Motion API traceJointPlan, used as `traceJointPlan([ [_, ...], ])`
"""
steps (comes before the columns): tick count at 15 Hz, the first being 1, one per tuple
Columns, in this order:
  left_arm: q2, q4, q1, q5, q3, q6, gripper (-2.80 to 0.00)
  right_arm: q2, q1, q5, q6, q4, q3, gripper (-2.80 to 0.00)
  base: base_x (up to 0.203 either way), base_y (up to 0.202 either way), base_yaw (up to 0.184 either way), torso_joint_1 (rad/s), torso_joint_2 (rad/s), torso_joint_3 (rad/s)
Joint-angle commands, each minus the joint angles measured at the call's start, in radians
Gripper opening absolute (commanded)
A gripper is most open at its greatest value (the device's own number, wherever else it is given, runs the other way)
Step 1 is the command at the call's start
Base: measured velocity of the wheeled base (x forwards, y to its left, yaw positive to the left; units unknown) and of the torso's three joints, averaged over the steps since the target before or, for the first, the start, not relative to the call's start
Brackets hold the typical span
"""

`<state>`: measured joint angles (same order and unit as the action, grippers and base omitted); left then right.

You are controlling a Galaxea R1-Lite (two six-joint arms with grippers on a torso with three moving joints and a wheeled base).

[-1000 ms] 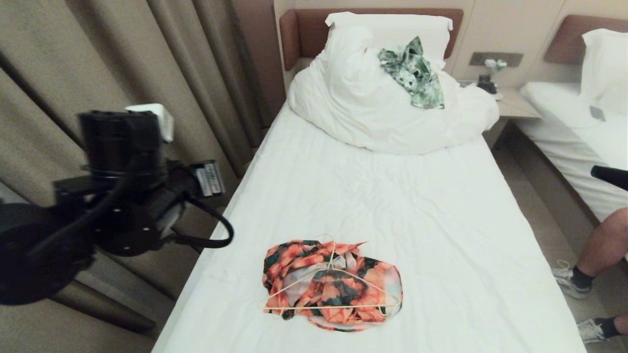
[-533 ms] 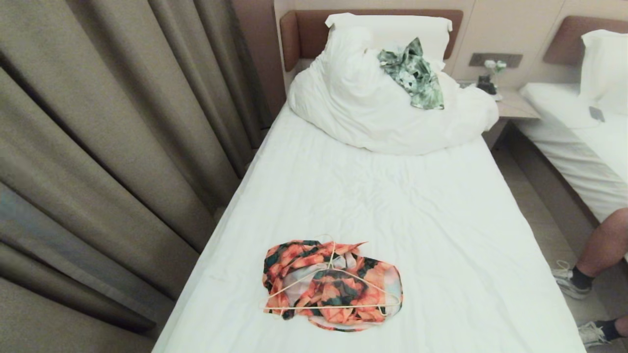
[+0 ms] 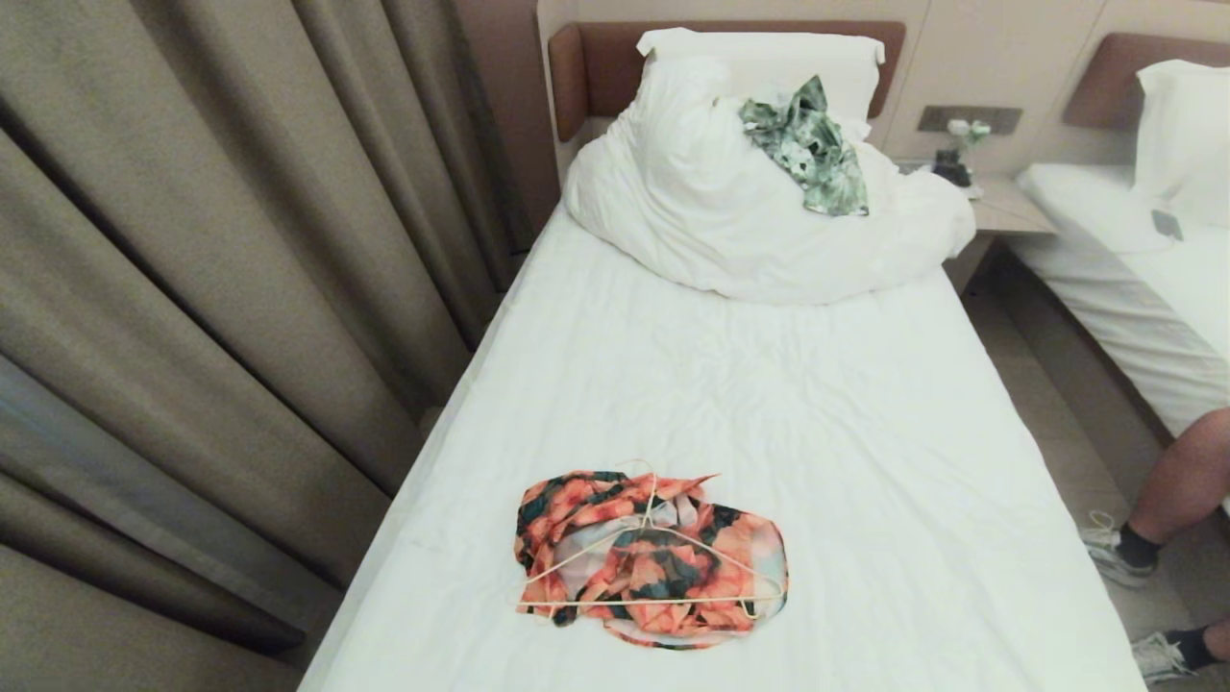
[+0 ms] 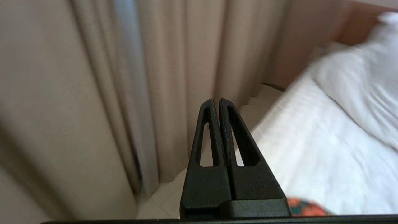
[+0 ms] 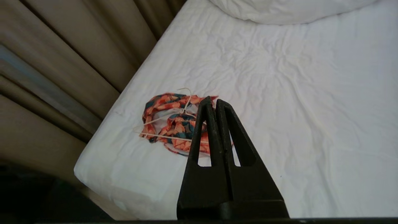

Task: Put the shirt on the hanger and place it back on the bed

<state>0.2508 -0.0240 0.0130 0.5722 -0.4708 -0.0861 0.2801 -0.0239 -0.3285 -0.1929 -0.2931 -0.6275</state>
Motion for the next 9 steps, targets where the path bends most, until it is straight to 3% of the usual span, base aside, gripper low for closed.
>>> traceJointPlan([
  [1,-0.175,0.039,-0.006,-0.078,0.034,0.057,-2.8,-0.04,-0.005,-0.004,-0.001,-0.001,0.018,-2.8,0.0,0.0,0.0,0.0,0.0,0.0],
  [4,-0.251,0.038,-0.007,-0.202,0.117,0.135,-2.8,-0.081,-0.001,-0.003,0.0,0.031,0.068,-2.8,0.0,0.0,0.0,0.0,0.0,0.0],
  [9,-0.251,0.013,-0.007,-0.408,0.276,0.145,-2.8,-0.112,0.005,0.028,0.007,0.234,0.315,-2.8,0.0,0.0,0.0,0.0,0.0,0.0],
])
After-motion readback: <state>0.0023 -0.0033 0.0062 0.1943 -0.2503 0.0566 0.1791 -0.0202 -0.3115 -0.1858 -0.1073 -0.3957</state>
